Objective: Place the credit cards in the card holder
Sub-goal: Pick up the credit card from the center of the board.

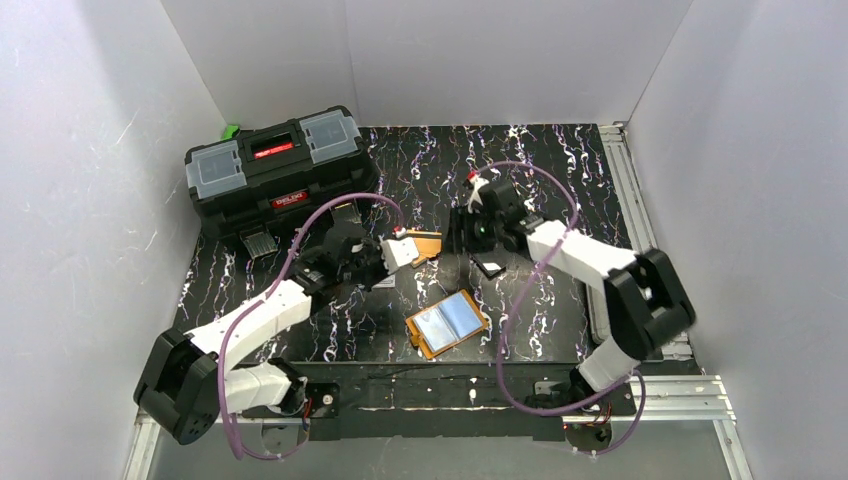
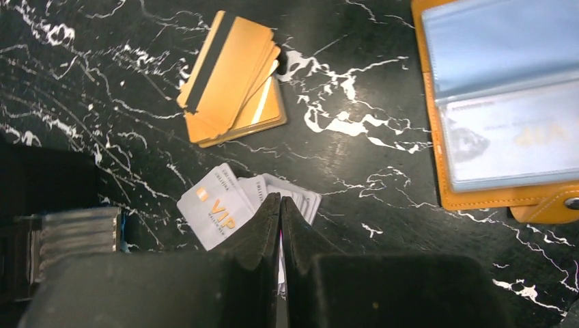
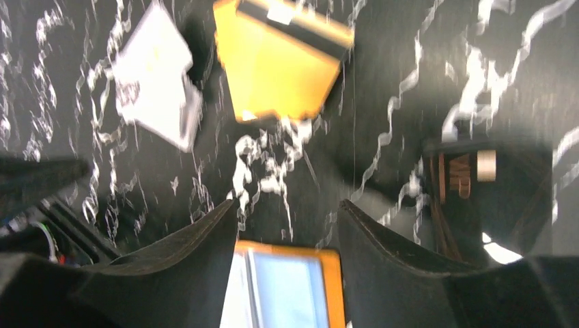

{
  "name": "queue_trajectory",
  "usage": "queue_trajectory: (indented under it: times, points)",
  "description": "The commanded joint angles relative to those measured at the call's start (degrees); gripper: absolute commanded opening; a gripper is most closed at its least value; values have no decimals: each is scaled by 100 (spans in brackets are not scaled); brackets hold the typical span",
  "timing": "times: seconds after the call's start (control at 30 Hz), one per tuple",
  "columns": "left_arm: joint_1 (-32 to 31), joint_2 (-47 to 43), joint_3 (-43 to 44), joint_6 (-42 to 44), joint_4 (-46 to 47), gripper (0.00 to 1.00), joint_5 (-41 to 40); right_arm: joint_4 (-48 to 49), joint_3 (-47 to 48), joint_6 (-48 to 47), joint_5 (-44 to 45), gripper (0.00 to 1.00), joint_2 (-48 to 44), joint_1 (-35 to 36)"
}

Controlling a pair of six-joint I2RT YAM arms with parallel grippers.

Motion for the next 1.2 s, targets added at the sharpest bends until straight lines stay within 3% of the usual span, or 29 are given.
queue_trajectory:
  times: [0.0,0.3,0.37,0.43,0.53,0.77,0.97,1.17]
  points:
    - [444,1,302,-182,-336,0,535,441,1200,-56,-537,65,1125,-345]
    - [1074,1818,1743,194,-524,3,979,812,2111,459,-1051,67,2245,-706]
    - [1085,2108,1877,223,-360,28,1002,831,2110,556,-1113,67,2295,-748]
    - [1085,2309,1949,269,-256,39,1090,993,2041,639,-1253,67,2322,-781]
    - [1087,2608,2090,287,-272,68,1208,1084,2031,719,-1433,65,2392,-821]
    - [1078,3040,2211,348,60,96,1189,1193,2014,874,-1717,62,2586,-923]
    - [1057,2935,2933,334,-737,98,1285,1285,1848,932,-1776,62,2505,-1012]
    - [1052,2257,3608,479,-1816,98,1049,1094,1857,920,-1661,67,2427,-1112]
